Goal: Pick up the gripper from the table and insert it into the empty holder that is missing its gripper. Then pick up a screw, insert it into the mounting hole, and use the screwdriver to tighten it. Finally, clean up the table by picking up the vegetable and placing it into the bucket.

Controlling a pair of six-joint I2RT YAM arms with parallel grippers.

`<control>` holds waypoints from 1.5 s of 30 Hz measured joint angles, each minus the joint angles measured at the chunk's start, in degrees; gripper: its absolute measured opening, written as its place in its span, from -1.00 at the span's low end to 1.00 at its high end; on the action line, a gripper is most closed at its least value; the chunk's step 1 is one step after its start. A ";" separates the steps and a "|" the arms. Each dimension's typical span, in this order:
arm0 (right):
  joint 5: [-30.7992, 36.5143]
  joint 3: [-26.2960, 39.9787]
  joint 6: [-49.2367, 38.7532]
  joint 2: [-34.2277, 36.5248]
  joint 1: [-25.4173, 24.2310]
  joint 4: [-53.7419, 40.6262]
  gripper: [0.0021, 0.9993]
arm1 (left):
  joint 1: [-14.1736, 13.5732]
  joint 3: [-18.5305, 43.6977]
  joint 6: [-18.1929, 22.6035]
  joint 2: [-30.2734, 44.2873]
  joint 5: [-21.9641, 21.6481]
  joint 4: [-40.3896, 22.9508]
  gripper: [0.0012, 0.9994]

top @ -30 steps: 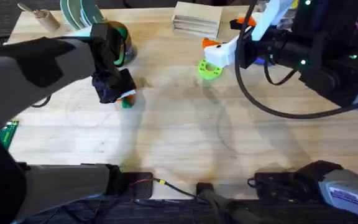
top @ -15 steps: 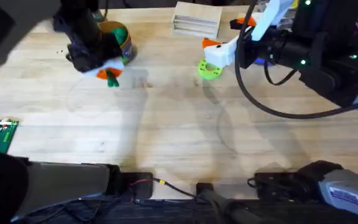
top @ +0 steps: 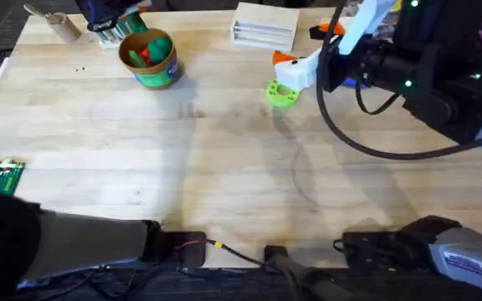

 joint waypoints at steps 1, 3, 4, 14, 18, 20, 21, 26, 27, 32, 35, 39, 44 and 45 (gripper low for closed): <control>0.00 0.00 0.00 0.00 0.00 0.00 0.99 | 0.36 0.00 0.03 0.58 -0.12 1.17 -0.98; 0.00 0.00 0.00 0.00 0.00 0.00 0.98 | 1.22 0.00 0.03 2.10 -0.30 2.59 -0.98; 0.00 0.00 0.00 0.00 0.00 0.00 0.98 | 1.71 0.00 0.02 3.07 -0.37 2.72 -0.98; 0.00 0.00 -0.04 0.00 0.00 0.00 0.98 | 4.02 0.00 -0.38 13.05 -0.06 1.38 -0.98; 0.00 0.00 -0.04 0.00 0.00 0.00 0.98 | 3.98 0.00 -0.38 13.46 0.56 0.64 -0.98; 0.02 0.00 -0.04 -0.01 0.00 0.02 0.98 | 3.98 0.00 -0.38 13.44 0.58 0.74 -0.98; 0.00 0.00 -0.04 0.00 0.00 0.00 0.98 | 3.98 0.00 -0.38 13.44 0.60 0.74 -0.98; 0.02 0.00 -0.04 -0.02 0.00 0.09 0.98 | 3.98 0.00 -0.38 13.42 0.89 0.68 0.33; 0.02 0.00 -0.04 0.00 0.00 0.15 0.98 | 3.98 0.00 -0.38 13.44 0.94 0.68 0.63; 0.02 0.00 -0.04 0.00 0.00 0.64 0.98 | 3.98 0.14 -0.10 13.40 0.97 0.15 0.99; 0.02 0.00 -0.04 -0.01 0.00 0.71 0.98 | 3.89 1.68 1.41 12.99 0.97 -2.19 0.99; 0.00 0.00 -0.04 0.00 0.00 0.72 0.98 | 3.07 5.97 5.37 9.22 0.97 -6.50 0.99; 0.02 0.00 -0.04 -2.02 0.00 -0.58 0.98 | -0.28 9.51 18.58 -0.30 1.14 -14.01 0.99; 0.02 0.05 -0.02 -3.31 0.00 -1.79 0.98 | -1.19 9.69 21.34 -1.97 1.17 -16.12 0.99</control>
